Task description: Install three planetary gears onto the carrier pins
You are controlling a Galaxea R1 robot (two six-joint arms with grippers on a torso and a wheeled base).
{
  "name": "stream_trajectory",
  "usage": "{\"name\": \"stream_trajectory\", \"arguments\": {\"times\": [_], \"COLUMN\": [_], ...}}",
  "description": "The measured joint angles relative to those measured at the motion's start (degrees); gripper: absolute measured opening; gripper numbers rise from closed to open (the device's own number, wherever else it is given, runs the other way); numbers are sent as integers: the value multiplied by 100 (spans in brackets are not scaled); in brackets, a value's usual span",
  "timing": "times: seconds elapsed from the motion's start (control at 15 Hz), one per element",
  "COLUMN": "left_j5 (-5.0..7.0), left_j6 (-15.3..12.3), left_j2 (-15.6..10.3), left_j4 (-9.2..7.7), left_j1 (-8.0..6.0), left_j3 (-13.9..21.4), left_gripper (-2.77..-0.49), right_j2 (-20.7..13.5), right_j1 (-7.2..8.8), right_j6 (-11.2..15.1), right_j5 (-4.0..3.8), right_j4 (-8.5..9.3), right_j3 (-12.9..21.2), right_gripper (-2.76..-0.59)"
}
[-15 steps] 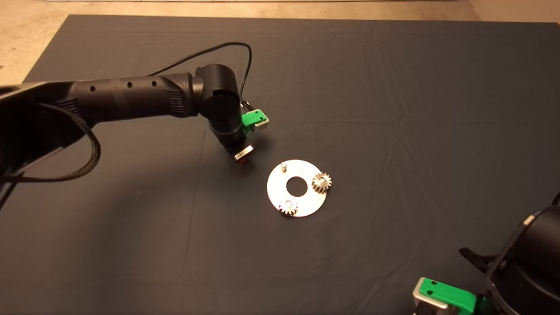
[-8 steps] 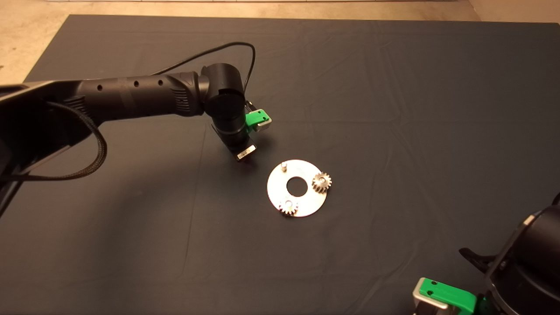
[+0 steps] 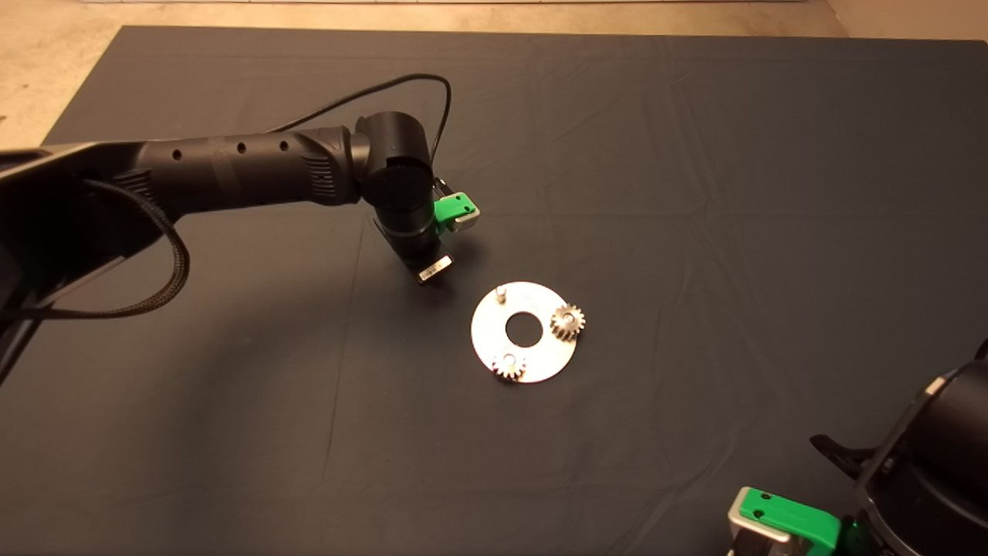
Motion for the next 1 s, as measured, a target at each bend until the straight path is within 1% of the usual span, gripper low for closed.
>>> {"name": "stream_trajectory", "arguments": {"times": [0.13, 0.2, 0.4, 0.53, 0.6, 0.73, 0.93, 1.0], "left_j5": [1, 0, 6, 65, 130, 271, 282, 310], "left_j6": [0, 0, 0, -2, -5, -13, -35, -41], "left_j2": [2, 0, 5, 29, 38, 56, 63, 84], "left_j4": [-1, 0, -16, -38, -70, -285, -317, -318], "left_j1": [0, 0, 0, 0, -2, -13, -13, -13], "left_j3": [-1, -2, -2, -9, -11, -11, -9, -9], "left_gripper": [-235, -241, -243, -243, -246, -251, -255, -256], "right_j2": [2, 12, 88, 177, 249, 372, 450, 463], "right_j1": [35, 52, 63, 63, 63, 63, 66, 66], "right_j6": [0, 0, 0, 0, 0, 0, 0, 1], "right_j5": [-5, -2, 0, -2, 0, 0, 0, -2], "right_j4": [0, 0, 2, 2, 2, 2, 2, 2], "right_j3": [0, 0, 0, 0, 0, 0, 0, 0], "right_gripper": [-147, -147, -147, -147, -147, -147, -147, -147]}}
